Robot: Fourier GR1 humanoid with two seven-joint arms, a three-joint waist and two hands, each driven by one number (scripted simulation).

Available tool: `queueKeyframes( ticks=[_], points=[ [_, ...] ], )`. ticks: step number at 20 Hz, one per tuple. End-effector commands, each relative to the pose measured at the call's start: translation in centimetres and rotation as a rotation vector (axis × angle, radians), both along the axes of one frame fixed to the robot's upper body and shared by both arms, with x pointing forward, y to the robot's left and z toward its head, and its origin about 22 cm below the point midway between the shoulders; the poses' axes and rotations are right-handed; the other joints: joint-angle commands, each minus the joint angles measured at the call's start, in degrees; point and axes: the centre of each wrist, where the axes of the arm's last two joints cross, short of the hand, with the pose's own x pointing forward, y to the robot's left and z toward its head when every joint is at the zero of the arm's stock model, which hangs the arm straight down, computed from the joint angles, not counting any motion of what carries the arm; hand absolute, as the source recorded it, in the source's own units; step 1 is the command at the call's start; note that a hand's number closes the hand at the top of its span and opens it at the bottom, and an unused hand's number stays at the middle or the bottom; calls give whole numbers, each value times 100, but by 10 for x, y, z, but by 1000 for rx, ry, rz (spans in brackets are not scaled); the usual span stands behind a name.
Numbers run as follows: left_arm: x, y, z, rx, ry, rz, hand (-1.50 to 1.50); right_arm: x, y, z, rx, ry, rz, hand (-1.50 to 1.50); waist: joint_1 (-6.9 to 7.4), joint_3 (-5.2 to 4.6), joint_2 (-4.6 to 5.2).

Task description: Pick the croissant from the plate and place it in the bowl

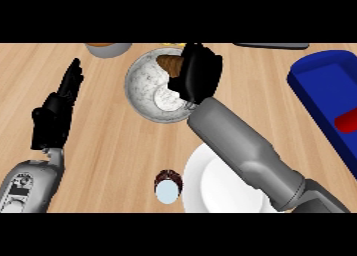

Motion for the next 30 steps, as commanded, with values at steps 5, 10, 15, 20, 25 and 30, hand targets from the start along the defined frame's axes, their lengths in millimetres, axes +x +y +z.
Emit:
queueKeyframes(
  ticks=[5,10,15,20,25,30],
  points=[
    [2,1,5,8,-15,-13,0,18,-30,-29,292,89,-185,150,34,14,56],
    [4,-8,11,12,-24,-34,0,23,-42,-35,398,74,-111,-150,161,26,117],
    [2,-11,2,4,-8,-35,0,14,-43,-47,457,-31,-21,-150,162,26,110],
    [2,4,-4,1,1,27,0,12,-40,-42,533,-94,25,-150,-124,16,5],
    [-10,21,-9,-10,11,49,0,4,-41,-39,642,-97,58,-150,-242,14,-47],
    [-14,25,1,3,24,70,0,-41,-36,-58,733,-101,154,-150,-399,11,-106]
  ],
)
